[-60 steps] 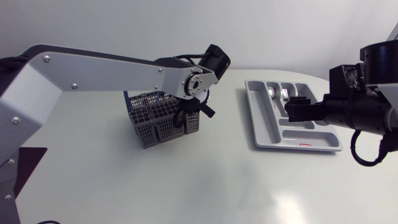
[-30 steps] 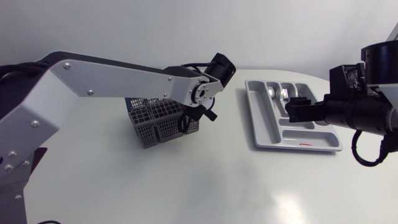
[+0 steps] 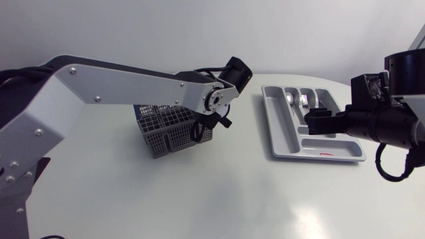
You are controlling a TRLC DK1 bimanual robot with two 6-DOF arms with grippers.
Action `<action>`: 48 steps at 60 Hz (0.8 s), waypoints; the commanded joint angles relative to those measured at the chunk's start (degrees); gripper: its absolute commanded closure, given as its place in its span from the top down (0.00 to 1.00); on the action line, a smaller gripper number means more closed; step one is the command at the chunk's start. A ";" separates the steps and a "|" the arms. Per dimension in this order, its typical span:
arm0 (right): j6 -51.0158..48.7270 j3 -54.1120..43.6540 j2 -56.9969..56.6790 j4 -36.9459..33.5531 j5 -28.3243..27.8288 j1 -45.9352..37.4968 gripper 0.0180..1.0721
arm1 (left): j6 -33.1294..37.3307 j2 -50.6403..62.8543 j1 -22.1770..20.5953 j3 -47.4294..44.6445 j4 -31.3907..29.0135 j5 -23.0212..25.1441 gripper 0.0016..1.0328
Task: Unload the cutlery basket into the drawer organizer.
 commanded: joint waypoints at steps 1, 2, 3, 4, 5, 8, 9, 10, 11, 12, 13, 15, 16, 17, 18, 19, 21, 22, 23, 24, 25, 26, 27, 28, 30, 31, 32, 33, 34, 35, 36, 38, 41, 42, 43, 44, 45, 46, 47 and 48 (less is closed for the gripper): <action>-0.83 -1.70 -0.90 -0.11 0.23 -0.46 0.95 | -1.29 -0.12 -0.79 -0.29 0.39 -0.91 0.11; -0.83 -1.70 -0.90 -0.03 0.23 -0.46 0.95 | -1.29 -0.30 -0.88 -0.38 0.30 -1.00 0.11; -0.91 -1.70 -0.99 -0.11 0.23 -0.46 0.95 | -1.29 -0.74 -0.97 -0.64 0.39 -1.26 0.11; -0.91 -1.70 -0.99 -0.11 0.23 -0.46 0.95 | -1.29 -0.92 -1.05 -0.73 0.48 -1.53 0.11; -0.91 -1.70 -1.08 -0.11 0.23 -0.46 0.95 | -1.29 -1.18 -1.23 -0.90 0.48 -1.88 0.11; -1.00 -1.70 -1.25 -0.11 0.23 -0.46 0.95 | -1.29 -1.88 -1.41 -1.43 0.65 -2.40 0.11; -1.00 -1.70 -1.25 -0.11 0.23 -0.46 0.95 | -1.29 -2.23 -1.58 -1.70 0.65 -2.58 0.11; -1.00 -1.70 -1.25 -0.11 0.23 -0.46 0.95 | -1.29 -2.41 -1.67 -1.87 0.65 -2.67 0.11; -1.00 -1.70 -1.25 -0.11 0.23 -0.46 0.95 | -1.20 -2.59 -1.67 -2.14 0.74 -2.76 0.11; -1.00 -1.79 -1.25 -0.11 0.23 -0.46 0.95 | -1.20 -2.94 -1.93 -2.40 0.83 -2.93 0.11; -1.00 -1.79 -1.25 -0.11 0.23 -0.46 0.95 | -1.20 -3.20 -2.02 -2.75 0.92 -3.28 0.11; -1.00 -1.79 -1.25 -0.11 0.23 -0.46 0.95 | -1.03 -3.64 -2.37 -3.28 1.18 -3.81 0.11; -1.00 -1.79 -1.25 -0.11 0.23 -0.46 0.95 | -0.94 -3.82 -2.46 -3.45 1.27 -3.99 0.11; -1.00 -1.79 -1.25 -0.11 0.23 -0.55 0.95 | -0.85 -3.99 -2.64 -3.81 1.53 -4.25 0.11; -1.09 -1.79 -1.25 -0.11 0.23 -0.46 0.95 | -0.76 -4.26 -2.72 -4.07 1.53 -4.43 0.11; -1.09 -1.79 -1.25 -0.11 0.23 -0.46 0.95 | -0.68 -4.43 -2.90 -4.33 1.71 -4.69 0.11; -1.09 -1.79 -1.25 -0.11 0.23 -0.46 0.95 | -0.41 -4.78 -3.16 -4.77 2.15 -5.22 0.11; -1.09 -1.88 -1.25 -0.11 0.23 -0.46 0.95 | -0.15 -5.05 -3.25 -5.12 2.50 -5.57 0.11; -1.18 -1.88 -1.25 -0.11 0.23 -0.46 0.95 | 0.03 -5.31 -3.43 -5.48 2.67 -5.74 0.11; -1.18 -1.88 -1.25 -0.11 0.23 -0.46 0.95 | 0.11 -5.49 -3.51 -5.56 2.76 -5.83 0.11; -1.18 -1.88 -1.34 -0.11 0.23 -0.46 0.95 | 0.20 -5.66 -3.60 -5.74 2.94 -6.01 0.11; -1.18 -1.88 -1.34 -0.11 0.23 -0.46 0.95 | 0.29 -5.75 -3.69 -5.83 2.94 -6.18 0.11; -1.18 -1.88 -1.43 -0.11 0.23 -0.46 0.95 | 0.29 -5.93 -3.95 -6.09 2.94 -6.62 0.11; -1.18 -1.88 -1.43 -0.11 0.23 -0.46 0.95 | 0.38 -6.19 -4.04 -6.18 3.02 -6.80 0.11; -1.18 -1.88 -1.52 -0.20 0.23 -0.46 0.95 | 0.64 -6.54 -4.39 -6.53 3.02 -7.24 0.11; -1.18 -1.88 -1.61 -0.20 0.23 -0.46 0.95 | 0.82 -6.80 -4.57 -6.71 3.20 -7.33 0.11; -1.18 -1.96 -1.78 -0.20 0.23 -0.46 0.95 | 1.08 -7.07 -4.66 -6.88 3.29 -7.41 0.11; -1.18 -1.96 -1.78 -0.29 0.23 -0.46 0.95 | 1.26 -7.16 -4.83 -6.97 3.38 -7.68 0.11; -1.18 -1.96 -1.87 -0.38 0.23 -0.46 0.95 | 1.43 -7.51 -5.01 -7.14 3.46 -7.94 0.11; -1.18 -1.96 -1.96 -0.38 0.23 -0.46 0.95 | 1.52 -7.68 -5.18 -7.23 3.55 -8.21 0.11; -1.18 -1.96 -2.04 -0.55 0.23 -0.37 0.95 | 1.87 -7.86 -5.36 -7.41 3.64 -8.47 0.11; -1.18 -1.96 -2.22 -0.64 0.23 -0.46 0.95 | 2.14 -8.21 -5.71 -7.58 3.64 -8.82 0.11; -1.18 -2.05 -2.57 -0.73 0.23 -0.37 0.95 | 2.58 -8.83 -6.33 -7.94 3.64 -9.44 0.11; -1.18 -2.14 -2.66 -0.73 0.23 -0.37 0.95 | 2.66 -9.00 -6.50 -8.11 3.64 -9.52 0.11; -1.18 -2.14 -2.75 -0.82 0.23 -0.37 0.95 | 2.84 -9.27 -6.59 -8.20 3.64 -9.61 0.11; -1.18 -2.14 -2.84 -0.82 0.23 -0.46 0.95 | 3.01 -9.35 -6.77 -8.38 3.64 -9.79 0.11; -1.18 -2.14 -2.92 -0.82 0.23 -0.46 0.95 | 3.19 -9.44 -6.94 -8.46 3.64 -9.87 0.11; -1.18 -2.14 -3.01 -0.91 0.23 -0.37 0.95 | 3.28 -9.53 -7.12 -8.55 3.64 -10.05 0.11; -1.18 -2.14 -3.10 -0.91 0.23 -0.37 0.95 | 3.37 -9.62 -7.21 -8.73 3.55 -10.31 0.11; -1.18 -2.14 -3.27 -0.91 0.23 -0.37 0.95 | 3.72 -9.88 -7.47 -8.90 3.55 -10.40 0.11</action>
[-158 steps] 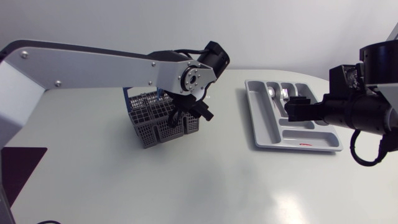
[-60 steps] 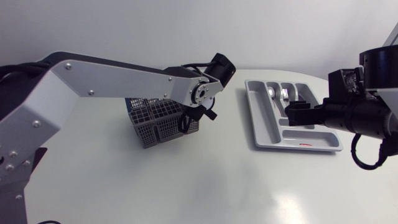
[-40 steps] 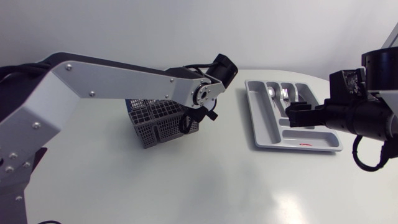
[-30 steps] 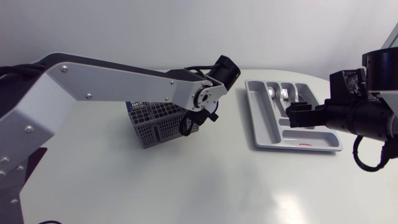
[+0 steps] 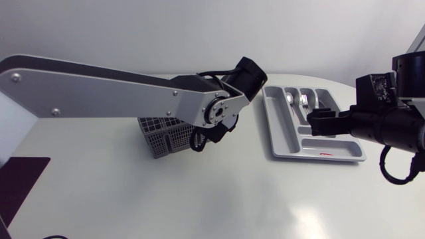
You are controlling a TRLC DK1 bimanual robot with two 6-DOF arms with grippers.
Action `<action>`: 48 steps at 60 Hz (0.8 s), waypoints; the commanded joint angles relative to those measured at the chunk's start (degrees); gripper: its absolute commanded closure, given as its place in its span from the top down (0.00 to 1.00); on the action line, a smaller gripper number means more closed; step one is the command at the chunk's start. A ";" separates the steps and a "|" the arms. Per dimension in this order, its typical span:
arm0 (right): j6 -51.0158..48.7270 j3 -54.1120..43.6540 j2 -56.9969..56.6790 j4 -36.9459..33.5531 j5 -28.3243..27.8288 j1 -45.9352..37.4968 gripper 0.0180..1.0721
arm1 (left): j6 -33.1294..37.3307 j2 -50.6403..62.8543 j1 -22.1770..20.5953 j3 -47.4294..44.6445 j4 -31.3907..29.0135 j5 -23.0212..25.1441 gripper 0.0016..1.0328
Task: Unload the cutlery basket into the drawer organizer.
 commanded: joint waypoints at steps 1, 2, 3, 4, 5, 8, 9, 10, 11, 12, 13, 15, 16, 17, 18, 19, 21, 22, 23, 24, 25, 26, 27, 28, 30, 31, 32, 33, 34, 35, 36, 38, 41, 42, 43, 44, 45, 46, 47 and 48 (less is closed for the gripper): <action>-0.50 -1.49 -0.85 -0.84 0.23 -0.33 0.95 | 1.64 -2.27 -1.68 -1.60 0.54 -1.27 0.11; -0.50 -1.49 -0.94 -0.93 0.23 -0.33 0.95 | 1.82 -2.27 -1.77 -1.69 0.54 -1.35 0.11; -0.50 -1.49 -0.94 -0.93 0.23 -0.33 0.95 | 1.99 -2.45 -1.85 -1.78 0.54 -1.53 0.11; -0.50 -1.49 -0.94 -0.93 0.23 -0.33 0.95 | 2.17 -2.54 -1.94 -1.87 0.54 -1.71 0.11; -0.50 -1.49 -1.02 -0.93 0.23 -0.33 0.95 | 2.26 -2.63 -2.03 -1.95 0.54 -1.79 0.11; -0.50 -1.57 -1.11 -0.93 0.23 -0.33 0.95 | 2.96 -2.98 -2.12 -2.13 0.45 -2.15 0.11; -0.50 -1.57 -1.11 -1.02 0.23 -0.33 0.95 | 3.14 -3.15 -2.12 -2.22 0.45 -2.15 0.11; -0.50 -1.66 -1.11 -1.02 0.23 -0.33 0.95 | 3.31 -3.33 -2.21 -2.31 0.36 -2.15 0.11; -0.50 -1.66 -1.11 -1.02 0.23 -0.24 0.95 | 3.66 -3.59 -2.21 -2.57 0.36 -2.15 0.11; -0.50 -1.75 -1.20 -1.02 0.23 -0.33 0.95 | 3.93 -3.77 -2.21 -2.66 0.36 -2.15 0.11; -0.50 -1.75 -1.20 -1.02 0.23 -0.24 0.95 | 4.02 -3.94 -2.29 -2.92 0.36 -2.15 0.11; -0.50 -1.84 -1.20 -1.02 0.23 -0.24 0.95 | 4.10 -4.38 -2.29 -3.27 0.36 -2.15 0.11; -0.50 -1.92 -1.20 -1.02 0.23 -0.24 0.95 | 4.19 -4.65 -2.29 -3.45 0.36 -2.15 0.11; -0.50 -1.92 -1.20 -1.02 0.23 -0.24 0.95 | 4.28 -4.82 -2.29 -3.62 0.27 -2.15 0.11; -0.50 -1.92 -1.20 -1.02 0.23 -0.24 0.95 | 4.37 -5.09 -2.29 -3.89 0.18 -2.15 0.11; -0.50 -1.92 -1.20 -0.93 0.23 -0.24 0.95 | 4.46 -5.44 -2.21 -4.15 0.18 -2.15 0.11; -0.50 -1.84 -1.20 -1.02 0.23 -0.24 0.95 | 4.63 -5.79 -2.21 -4.50 0.18 -2.15 0.11; -0.50 -1.84 -1.20 -1.02 0.23 -0.24 0.95 | 4.72 -5.88 -2.21 -4.68 0.18 -2.15 0.11; -0.50 -1.84 -1.20 -1.02 0.23 -0.24 0.95 | 4.81 -6.14 -2.12 -5.03 0.18 -2.23 0.11; -0.50 -1.75 -1.20 -1.02 0.23 -0.15 0.95 | 4.89 -6.32 -2.12 -5.12 0.18 -2.15 0.11; -0.50 -1.75 -1.29 -1.02 0.23 -0.15 0.95 | 5.07 -6.49 -1.94 -5.38 0.18 -2.23 0.11; -0.50 -1.75 -1.29 -1.02 0.23 -0.07 0.95 | 5.07 -6.84 -1.85 -5.56 0.18 -2.23 0.11; -0.50 -1.66 -1.29 -1.02 0.23 0.02 0.95 | 5.16 -7.02 -1.85 -5.65 0.27 -2.23 0.11; -0.50 -1.66 -1.38 -1.02 0.14 0.02 0.95 | 5.16 -7.28 -1.77 -5.82 0.27 -2.23 0.11; -0.50 -1.57 -1.38 -1.02 0.23 0.11 0.95 | 5.42 -7.81 -1.68 -6.17 0.27 -2.23 0.11; -0.50 -1.57 -1.38 -1.02 0.23 0.20 0.95 | 5.51 -8.16 -1.68 -6.35 0.27 -2.23 0.11; -0.50 -1.57 -1.38 -1.02 0.23 0.20 0.95 | 5.60 -8.34 -1.68 -6.44 0.27 -2.23 0.11; -0.50 -1.49 -1.38 -1.02 0.14 0.20 0.95 | 5.69 -8.69 -1.68 -6.70 0.27 -2.23 0.11; -0.50 -1.49 -1.38 -1.02 0.14 0.29 0.95 | 5.69 -9.04 -1.68 -6.79 0.27 -2.23 0.11; -0.41 -1.49 -1.38 -1.02 0.14 0.29 0.95 | 5.77 -9.31 -1.77 -6.96 0.27 -2.23 0.11; -0.41 -1.49 -1.38 -1.02 0.14 0.37 0.95 | 5.95 -9.66 -1.85 -7.14 0.27 -2.23 0.11; -0.41 -1.49 -1.38 -1.02 0.14 0.46 0.95 | 6.13 -10.10 -1.94 -7.49 0.27 -2.23 0.11; -0.41 -1.49 -1.55 -1.02 0.14 0.64 0.95 | 6.56 -11.15 -2.21 -8.02 0.27 -2.23 0.11; -0.41 -1.49 -1.64 -1.02 0.14 0.72 0.95 | 6.65 -11.59 -2.29 -8.19 0.27 -2.23 0.11; -0.50 -1.49 -1.64 -1.02 0.23 0.81 0.95 | 6.74 -11.68 -2.38 -8.28 0.27 -2.23 0.11; -0.50 -1.49 -1.73 -1.02 0.23 0.90 0.95 | 6.83 -11.94 -2.38 -8.37 0.27 -2.23 0.11; -0.50 -1.40 -1.73 -1.02 0.23 1.08 0.95 | 7.09 -12.65 -2.47 -8.63 0.27 -2.23 0.11; -0.50 -1.40 -1.73 -1.02 0.23 1.25 0.95 | 7.18 -12.91 -2.47 -8.81 0.27 -2.23 0.11; -0.50 -1.40 -1.73 -1.02 0.23 1.43 0.95 | 7.27 -13.26 -2.47 -8.90 0.27 -2.23 0.11; -0.50 -1.40 -1.82 -0.93 0.23 1.52 0.95 | 7.36 -13.61 -2.47 -8.99 0.27 -2.23 0.11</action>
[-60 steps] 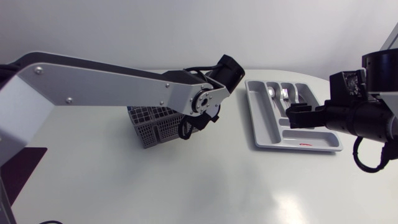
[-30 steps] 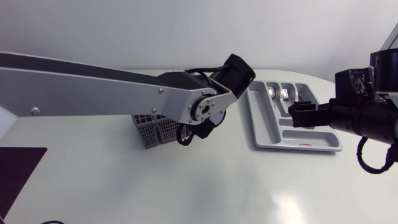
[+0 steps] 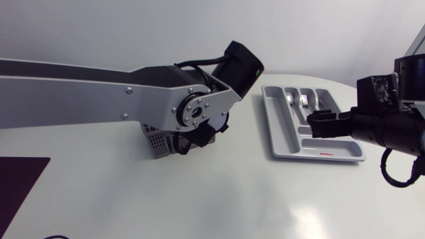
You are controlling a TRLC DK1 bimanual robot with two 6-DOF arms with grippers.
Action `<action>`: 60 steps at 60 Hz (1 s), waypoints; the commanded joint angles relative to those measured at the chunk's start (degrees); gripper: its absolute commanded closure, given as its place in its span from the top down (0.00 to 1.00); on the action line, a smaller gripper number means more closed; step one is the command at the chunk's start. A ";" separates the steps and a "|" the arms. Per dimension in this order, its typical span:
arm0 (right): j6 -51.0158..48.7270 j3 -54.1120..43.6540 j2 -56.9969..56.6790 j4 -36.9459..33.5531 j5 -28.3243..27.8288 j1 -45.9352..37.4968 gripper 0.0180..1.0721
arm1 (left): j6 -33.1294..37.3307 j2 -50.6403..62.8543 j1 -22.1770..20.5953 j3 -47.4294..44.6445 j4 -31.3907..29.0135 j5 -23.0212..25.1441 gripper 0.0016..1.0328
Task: Unload the cutlery basket into the drawer organizer.
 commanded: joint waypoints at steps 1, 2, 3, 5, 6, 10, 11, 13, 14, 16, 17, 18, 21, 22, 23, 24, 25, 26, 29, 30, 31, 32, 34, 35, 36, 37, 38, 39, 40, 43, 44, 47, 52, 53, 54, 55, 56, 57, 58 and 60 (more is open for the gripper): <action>-0.32 -0.70 -0.70 -0.75 0.14 0.97 0.95 | 1.52 -3.15 -0.66 -1.95 0.12 -0.83 0.11; -0.32 -0.79 -0.79 -0.67 0.14 1.15 0.95 | 1.61 -3.58 -0.66 -2.12 0.21 -0.83 0.11; -0.41 -0.79 -0.88 -0.58 0.14 1.32 0.95 | 1.78 -3.94 -0.66 -2.21 0.21 -0.83 0.11; -0.41 -0.87 -1.14 -0.40 0.14 1.67 0.95 | 2.05 -4.99 -0.92 -2.74 0.21 -0.83 0.11; -0.59 -0.96 -1.32 -0.31 0.14 1.94 0.95 | 2.22 -5.34 -0.92 -2.92 0.21 -0.83 0.11; -1.56 -1.05 -1.84 -0.31 -0.03 2.82 0.95 | 2.57 -7.45 -1.18 -3.62 0.21 -0.75 0.11; -1.99 -1.05 -2.11 -0.31 -0.12 3.17 0.95 | 2.75 -8.68 -1.36 -3.88 0.21 -0.75 0.11; -2.52 -1.23 -2.72 -0.14 -0.12 3.96 0.95 | 3.01 -9.83 -1.45 -4.06 0.12 -0.48 0.11; -2.79 -1.23 -2.90 -0.14 -0.12 4.22 0.95 | 3.01 -10.35 -1.45 -4.15 0.03 -0.40 0.11; -3.05 -1.31 -3.51 0.04 -0.12 4.93 0.95 | 3.28 -12.02 -1.71 -4.15 -0.32 0.31 0.11; -3.14 -1.31 -3.60 0.13 -0.03 5.28 0.95 | 3.37 -13.16 -1.80 -4.15 -0.58 1.10 0.11; -3.23 -1.31 -3.69 0.30 -0.03 5.54 0.95 | 3.37 -13.78 -1.80 -4.15 -0.76 1.54 0.11; -3.75 -1.23 -3.87 0.39 -0.03 6.16 0.95 | 3.28 -16.42 -1.80 -3.88 -1.38 3.74 0.11; -4.37 -1.14 -3.87 0.48 -0.03 6.51 0.95 | 3.19 -17.21 -1.71 -3.53 -1.99 4.26 0.11; -5.16 -1.05 -3.87 0.57 0.06 6.77 0.95 | 3.10 -18.00 -1.71 -3.27 -2.52 4.61 0.11; -5.69 -0.96 -3.95 0.57 0.14 7.03 0.95 | 2.93 -18.61 -1.80 -3.00 -2.96 4.97 0.11; -6.13 -0.87 -3.95 0.57 0.14 7.39 0.95 | 2.75 -19.14 -1.71 -2.83 -3.31 5.23 0.11; -6.74 -0.79 -3.95 0.57 0.06 7.65 0.95 | 2.57 -20.02 -1.71 -2.39 -4.01 6.02 0.11; -8.67 -0.61 -4.30 0.39 0.14 9.23 0.95 | 1.34 -21.69 -1.62 -1.16 -6.47 8.13 0.11; -9.64 -0.61 -4.48 0.21 0.23 9.93 0.95 | 0.64 -22.13 -1.45 -0.63 -7.53 9.18 0.11; -12.01 -0.61 -4.92 0.21 0.93 11.52 0.95 | -1.12 -22.75 -1.18 0.51 -9.81 11.73 0.11; -13.07 -0.52 -5.01 0.13 1.64 12.31 0.95 | -1.82 -22.92 -1.01 1.04 -10.87 12.96 0.11; -16.94 -0.26 -5.01 -0.14 3.66 14.94 0.91 | -3.75 -23.10 -0.04 2.45 -13.24 16.57 0.11; -18.61 -0.08 -4.92 -0.40 4.45 16.18 0.88 | -4.28 -23.10 0.22 2.71 -13.77 17.71 0.11; -20.45 0.18 -4.74 -0.67 5.68 17.93 0.86 | -5.07 -23.18 0.84 3.24 -14.47 20.35 0.11; -21.77 0.36 -4.57 -0.93 6.65 19.25 0.86 | -5.51 -23.18 1.28 3.41 -14.74 21.84 0.11; -22.74 0.44 -4.39 -1.10 7.70 20.39 0.86 | -5.86 -23.18 1.72 3.59 -15.00 23.60 0.11; -23.35 0.44 -4.30 -1.28 8.76 21.54 0.85 | -6.57 -23.18 2.33 3.85 -15.26 26.59 0.11; -24.06 0.44 -4.39 -1.63 9.37 22.68 0.85 | -7.01 -23.18 2.95 3.94 -15.26 28.52 0.11; -27.40 -0.43 -6.41 -2.16 8.05 24.52 0.86 | -7.71 -22.83 4.09 4.03 -15.35 33.09 0.11; -29.15 -1.23 -7.38 -1.19 7.35 25.23 0.85 | -7.88 -22.75 4.44 4.03 -15.35 34.50 0.11; -31.09 -1.93 -7.73 -0.84 7.35 27.51 0.85 | -8.68 -21.95 5.06 4.03 -15.35 38.72 0.11; -32.58 -1.93 -7.21 -0.31 6.47 28.22 0.85 | -9.47 -20.46 5.32 3.85 -15.17 44.96 0.11; -32.58 -1.75 -7.29 -0.31 5.68 28.30 0.85 | -9.73 -20.02 5.50 3.94 -15.17 46.01 0.11; -32.58 -1.66 -7.21 -0.49 4.71 28.48 0.85 | -9.91 -19.67 5.58 3.94 -15.26 47.15 0.11; -32.67 -1.40 -7.21 -0.75 3.75 28.57 0.85 | -9.99 -19.23 5.76 3.94 -15.26 48.47 0.11; -32.76 -1.14 -7.21 -1.10 2.60 28.57 0.85 | -9.99 -18.88 5.76 3.94 -15.26 49.88 0.11; -32.84 -0.87 -7.12 -1.46 1.90 28.57 0.85 | -10.08 -18.61 5.85 3.94 -15.26 50.93 0.11; -32.84 -0.52 -7.12 -2.07 0.76 28.57 0.85 | -10.17 -18.09 5.94 3.85 -15.26 52.25 0.11; -32.84 -0.08 -6.94 -2.69 -1.09 28.48 0.85 | -10.26 -17.38 6.11 4.03 -15.26 53.13 0.12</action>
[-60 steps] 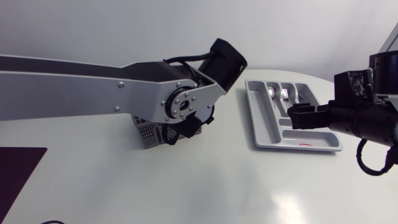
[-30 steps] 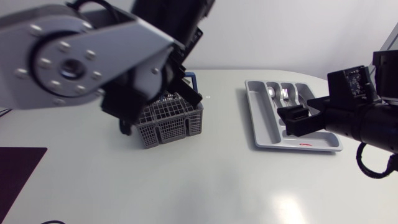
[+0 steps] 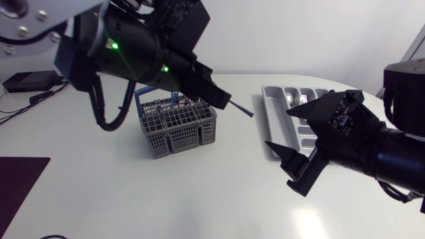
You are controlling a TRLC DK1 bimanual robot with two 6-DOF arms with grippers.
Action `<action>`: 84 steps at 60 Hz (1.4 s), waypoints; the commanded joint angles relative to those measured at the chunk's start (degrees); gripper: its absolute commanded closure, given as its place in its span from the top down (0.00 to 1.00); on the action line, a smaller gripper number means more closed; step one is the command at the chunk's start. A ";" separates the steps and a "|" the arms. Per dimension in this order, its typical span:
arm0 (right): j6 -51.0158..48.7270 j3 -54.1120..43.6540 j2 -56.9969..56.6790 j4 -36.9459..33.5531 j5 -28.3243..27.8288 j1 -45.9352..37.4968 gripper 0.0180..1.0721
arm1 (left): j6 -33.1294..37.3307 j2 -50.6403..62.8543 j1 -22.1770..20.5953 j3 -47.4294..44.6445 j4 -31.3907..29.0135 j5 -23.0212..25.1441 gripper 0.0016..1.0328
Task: Unload the cutlery basket into the drawer organizer.
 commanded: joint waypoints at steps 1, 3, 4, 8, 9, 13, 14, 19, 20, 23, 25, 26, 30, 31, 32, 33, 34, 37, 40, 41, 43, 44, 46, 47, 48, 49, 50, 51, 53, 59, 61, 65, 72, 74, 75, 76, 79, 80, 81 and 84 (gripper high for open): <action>-2.00 0.66 0.43 -1.51 -3.39 0.50 0.85 | -2.04 3.12 0.76 1.43 -0.29 3.76 0.12; -1.92 1.19 1.04 -1.68 -4.26 0.50 0.85 | -2.13 3.91 0.67 1.78 -0.29 4.90 0.12; -1.92 1.45 1.30 -1.68 -4.79 0.50 0.85 | -2.22 4.44 0.67 1.95 -0.38 5.96 0.12; -2.53 1.89 2.27 -1.07 -6.64 0.50 0.81 | -2.66 6.37 1.02 3.36 -1.96 8.50 0.12; -2.71 2.07 2.53 -0.89 -6.99 0.50 0.79 | -2.66 6.90 1.02 3.71 -2.31 9.03 0.12; -2.97 2.68 4.03 -0.01 -7.60 0.59 0.71 | -3.45 7.78 1.02 4.59 -3.02 10.79 0.12; -3.06 2.77 4.47 0.69 -7.60 0.59 0.67 | -3.62 8.13 1.11 4.77 -3.10 11.32 0.12; -2.97 2.60 5.96 3.50 -6.46 0.68 0.52 | -4.33 8.75 1.28 5.65 -4.07 12.55 0.12; -2.88 2.60 6.40 4.03 -6.29 0.85 0.49 | -4.50 8.75 1.28 5.65 -4.07 12.64 0.12; -2.80 2.42 7.10 5.00 -5.93 1.21 0.44 | -4.85 8.92 1.20 5.91 -4.42 12.72 0.12; -2.80 2.24 7.72 5.70 -5.23 1.38 0.44 | -5.03 8.83 1.11 5.91 -4.42 12.90 0.12; -2.80 2.16 7.98 6.05 -4.88 1.56 0.44 | -5.12 8.83 1.11 6.00 -4.51 12.99 0.12; -2.97 1.89 8.51 7.02 -4.00 1.73 0.44 | -5.47 8.92 1.02 6.17 -4.60 13.08 0.12; -2.97 1.89 8.60 7.19 -3.91 1.73 0.44 | -5.47 8.92 0.93 6.17 -4.60 13.08 0.12; -3.06 1.89 8.77 7.37 -3.82 1.82 0.44 | -5.47 8.92 0.93 6.17 -4.68 13.08 0.12; -3.06 1.89 9.04 7.46 -3.56 1.82 0.44 | -5.56 8.92 0.93 6.17 -4.68 13.08 0.12; -3.06 1.89 9.30 7.63 -3.39 1.82 0.44 | -5.64 8.92 0.84 6.26 -4.68 13.16 0.12; -3.15 1.98 9.83 7.81 -3.12 1.91 0.44 | -5.73 8.92 0.76 6.44 -4.86 13.51 0.12; -3.15 2.07 10.09 8.16 -3.03 1.91 0.44 | -5.73 9.10 0.58 6.52 -4.95 13.51 0.11; -3.15 2.07 10.36 8.34 -2.95 1.91 0.44 | -5.73 9.18 0.58 6.52 -5.04 13.51 0.12; -3.23 2.07 10.62 8.42 -2.77 2.00 0.42 | -5.73 9.27 0.49 6.61 -5.04 13.51 0.12; -3.15 2.16 10.88 8.42 -2.77 1.91 0.41 | -5.73 9.45 0.41 6.70 -5.04 13.51 0.11; -3.15 2.16 10.97 8.86 -2.68 2.00 0.40 | -5.82 9.62 0.41 6.79 -5.12 13.51 0.12; -3.15 2.16 11.06 9.04 -2.68 2.00 0.39 | -5.91 9.71 0.41 6.88 -5.21 13.51 0.12; -3.15 2.07 11.06 9.22 -2.59 2.00 0.38 | -5.99 9.80 0.41 6.88 -5.39 13.51 0.11; -3.15 2.16 11.15 9.30 -2.59 2.00 0.36 | -5.99 9.89 0.41 6.96 -5.48 13.51 0.12; -3.15 2.16 11.15 9.30 -2.59 2.08 0.36 | -5.99 9.98 0.41 6.96 -5.56 13.51 0.12; -3.15 2.16 11.24 9.48 -2.51 2.08 0.36 | -6.08 10.06 0.41 6.96 -5.56 13.51 0.12; -3.15 2.24 11.68 9.57 -2.15 2.26 0.36 | -6.08 10.06 0.41 6.88 -5.65 13.51 0.12; -3.15 2.33 12.29 9.92 -1.80 2.44 0.34 | -6.35 10.06 0.32 6.96 -5.92 13.60 0.12; -3.15 2.33 12.47 10.01 -1.80 2.70 0.32 | -6.35 10.06 0.32 6.96 -6.00 13.78 0.12; -3.15 2.42 12.73 10.27 -1.54 2.96 0.29 | -6.35 10.06 0.32 6.96 -6.18 13.95 0.12; -3.15 2.68 13.08 10.45 -0.92 3.58 0.25 | -6.43 10.06 0.14 6.96 -6.44 13.95 0.12; -3.06 2.68 13.26 10.45 -0.84 3.67 0.25 | -6.43 9.98 0.05 6.96 -6.53 14.13 0.11; -3.06 2.68 13.35 10.45 -0.84 3.75 0.25 | -6.43 9.98 -0.03 6.96 -6.53 14.13 0.12; -3.06 2.68 13.43 10.45 -0.75 3.75 0.25 | -6.43 9.98 -0.03 6.96 -6.53 14.13 0.12; -3.06 2.60 13.70 10.62 -0.66 3.75 0.24 | -6.43 9.98 -0.03 6.96 -6.62 14.13 0.11; -3.06 2.60 13.78 10.71 -0.66 3.75 0.22 | -6.43 9.98 -0.03 6.88 -6.62 14.13 0.12; -3.06 2.60 13.87 10.80 -0.66 3.84 0.21 | -6.43 9.98 -0.12 6.88 -6.62 14.13 0.12; -3.06 2.60 14.05 10.97 -0.66 3.93 0.17 | -6.43 9.98 -0.30 6.79 -6.71 14.13 0.12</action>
